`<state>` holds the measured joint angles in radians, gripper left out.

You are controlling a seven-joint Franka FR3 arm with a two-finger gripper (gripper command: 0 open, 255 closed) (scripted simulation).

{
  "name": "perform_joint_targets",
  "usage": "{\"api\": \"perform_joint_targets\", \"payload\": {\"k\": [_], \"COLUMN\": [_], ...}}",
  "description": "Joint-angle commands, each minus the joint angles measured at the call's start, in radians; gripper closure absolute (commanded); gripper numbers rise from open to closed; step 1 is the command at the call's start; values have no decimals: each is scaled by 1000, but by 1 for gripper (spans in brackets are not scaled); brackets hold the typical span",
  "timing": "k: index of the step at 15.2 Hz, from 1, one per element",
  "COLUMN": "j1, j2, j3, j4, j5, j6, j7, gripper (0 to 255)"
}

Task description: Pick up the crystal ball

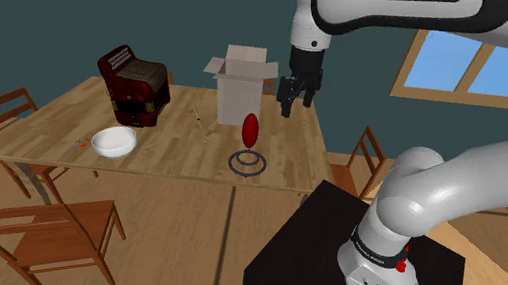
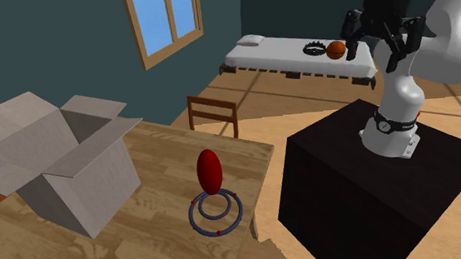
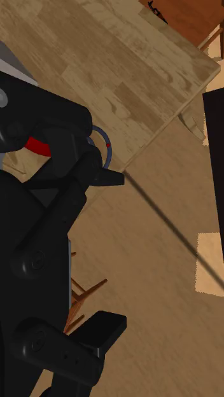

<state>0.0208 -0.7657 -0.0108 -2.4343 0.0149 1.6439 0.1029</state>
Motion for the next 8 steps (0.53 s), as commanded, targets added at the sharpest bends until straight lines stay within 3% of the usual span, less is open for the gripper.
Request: {"api": "perform_joint_targets", "payload": {"k": [1, 8], "j1": [0, -43], "j2": [0, 336], "j3": [0, -74], "j4": [0, 191], "j5": [0, 61], "j6": [0, 64], "j7": [0, 43], "gripper": [0, 0]}}
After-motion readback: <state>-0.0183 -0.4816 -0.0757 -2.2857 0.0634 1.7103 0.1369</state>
